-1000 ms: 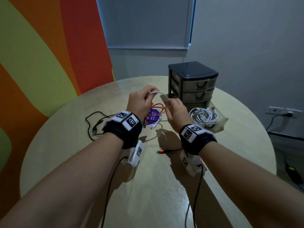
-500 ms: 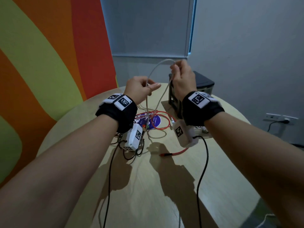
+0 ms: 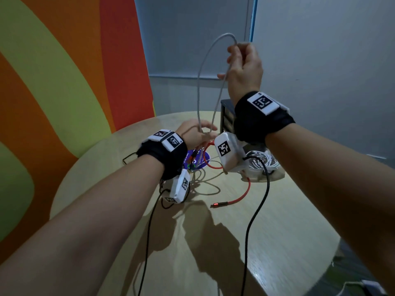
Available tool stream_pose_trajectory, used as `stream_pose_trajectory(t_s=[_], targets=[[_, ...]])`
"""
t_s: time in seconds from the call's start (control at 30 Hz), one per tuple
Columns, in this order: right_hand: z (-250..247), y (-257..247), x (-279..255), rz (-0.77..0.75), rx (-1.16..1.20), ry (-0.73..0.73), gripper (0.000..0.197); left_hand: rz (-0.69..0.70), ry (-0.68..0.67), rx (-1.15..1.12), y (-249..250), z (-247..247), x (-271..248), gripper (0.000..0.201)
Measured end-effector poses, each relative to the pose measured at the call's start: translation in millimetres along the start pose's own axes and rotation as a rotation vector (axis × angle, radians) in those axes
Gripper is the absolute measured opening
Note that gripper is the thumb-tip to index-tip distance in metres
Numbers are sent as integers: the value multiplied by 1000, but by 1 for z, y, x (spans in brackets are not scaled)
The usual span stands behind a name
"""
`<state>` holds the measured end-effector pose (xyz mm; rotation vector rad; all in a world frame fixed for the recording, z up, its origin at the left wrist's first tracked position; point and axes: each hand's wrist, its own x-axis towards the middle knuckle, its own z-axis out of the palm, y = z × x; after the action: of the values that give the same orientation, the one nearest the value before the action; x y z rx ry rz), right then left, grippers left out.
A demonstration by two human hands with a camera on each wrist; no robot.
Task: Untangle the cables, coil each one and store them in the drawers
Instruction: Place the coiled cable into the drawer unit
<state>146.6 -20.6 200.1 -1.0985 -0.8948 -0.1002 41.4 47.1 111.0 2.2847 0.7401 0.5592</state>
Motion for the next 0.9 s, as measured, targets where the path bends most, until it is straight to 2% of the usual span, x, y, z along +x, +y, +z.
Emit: stream_pose_trajectory(t_s=[0.1, 0.17, 0.2, 0.27, 0.33, 0.43, 0.5, 0.67, 0.8, 0.9], targets=[[1, -8, 2, -45, -34, -80, 12, 9, 81, 161, 6, 0, 11, 16], [-4, -6, 7, -78, -108, -110, 8, 11, 127, 103, 8, -7, 18, 20], [-8, -2, 8, -63, -156, -134, 12, 26, 153, 75, 8, -12, 21, 22], [-16, 12, 5, 44, -308, -219, 32, 53, 224, 38, 11, -21, 26, 27], [-24, 29, -6, 200, -432, -363, 44, 54, 318, -52, 17, -29, 31, 32], [-30, 41, -30, 338, -479, -665, 44, 30, 367, -209, 29, -36, 38, 39], [-30, 44, -44, 383, -466, -754, 42, 26, 370, -306, 39, -37, 37, 39], [-26, 54, -62, 397, -441, -731, 21, 6, 376, -473, 50, -33, 31, 38], [-33, 57, -63, 427, -411, -705, 26, -16, 369, -461, 39, -30, 24, 37], [-37, 54, -61, 440, -327, -625, 29, -72, 355, -471, 31, -29, 22, 35]])
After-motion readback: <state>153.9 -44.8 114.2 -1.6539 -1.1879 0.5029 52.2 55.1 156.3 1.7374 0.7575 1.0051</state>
